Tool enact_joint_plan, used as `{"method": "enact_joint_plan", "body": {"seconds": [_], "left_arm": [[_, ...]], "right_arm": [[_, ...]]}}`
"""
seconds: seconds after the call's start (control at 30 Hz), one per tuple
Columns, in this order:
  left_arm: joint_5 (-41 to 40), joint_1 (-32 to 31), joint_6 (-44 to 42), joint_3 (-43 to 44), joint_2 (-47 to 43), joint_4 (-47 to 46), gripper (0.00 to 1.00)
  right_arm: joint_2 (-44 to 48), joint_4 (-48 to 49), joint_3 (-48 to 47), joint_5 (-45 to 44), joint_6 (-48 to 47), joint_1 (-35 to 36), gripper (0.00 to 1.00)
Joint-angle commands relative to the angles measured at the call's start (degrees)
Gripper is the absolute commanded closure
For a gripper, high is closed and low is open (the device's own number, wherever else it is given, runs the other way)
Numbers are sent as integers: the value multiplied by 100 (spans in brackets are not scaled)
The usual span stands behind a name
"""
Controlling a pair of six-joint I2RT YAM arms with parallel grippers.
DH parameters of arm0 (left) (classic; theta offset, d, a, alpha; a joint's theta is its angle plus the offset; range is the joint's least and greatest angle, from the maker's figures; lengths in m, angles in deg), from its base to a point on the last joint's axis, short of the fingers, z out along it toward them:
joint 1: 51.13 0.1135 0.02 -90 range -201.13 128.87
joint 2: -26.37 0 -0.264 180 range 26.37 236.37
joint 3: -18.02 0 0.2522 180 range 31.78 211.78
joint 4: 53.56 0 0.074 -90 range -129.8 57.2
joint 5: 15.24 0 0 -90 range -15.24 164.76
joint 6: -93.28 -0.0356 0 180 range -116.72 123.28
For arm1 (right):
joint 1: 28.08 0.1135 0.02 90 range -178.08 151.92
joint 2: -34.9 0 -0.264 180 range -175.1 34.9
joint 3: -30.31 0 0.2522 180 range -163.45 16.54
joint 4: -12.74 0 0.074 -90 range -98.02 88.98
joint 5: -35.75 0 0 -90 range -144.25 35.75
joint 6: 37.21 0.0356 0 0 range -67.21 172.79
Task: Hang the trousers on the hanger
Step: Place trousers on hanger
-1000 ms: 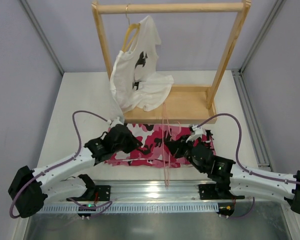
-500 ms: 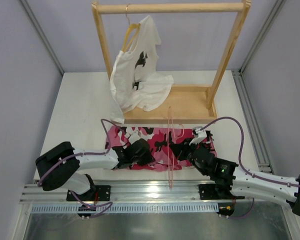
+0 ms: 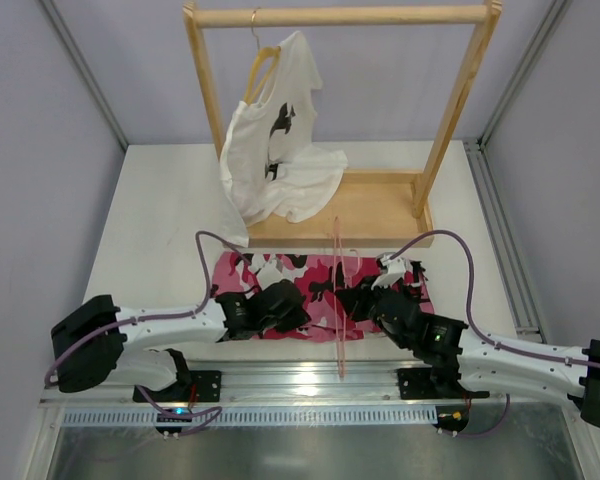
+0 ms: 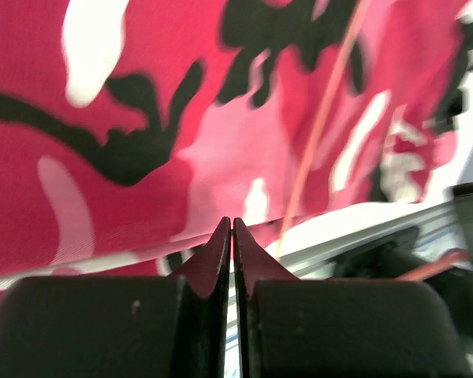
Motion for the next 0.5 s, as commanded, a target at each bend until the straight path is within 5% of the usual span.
{"method": "enact_joint_plan", "body": {"seconds": [0.0, 0.2, 0.4, 0.47], "left_arm": [[-117, -265, 258, -270, 248, 47, 100], [-134, -512, 751, -693, 390, 72, 100], [-792, -530, 584, 25, -172, 1319, 100], [-1328, -469, 462, 273, -629, 1926, 85]], "right_arm": [[-44, 342, -206, -45, 17, -22, 96], [0, 289, -312, 87, -106, -13, 96], [-52, 289, -435, 201, -185, -13, 96], [-140, 359, -470, 254, -185, -22, 96]]}}
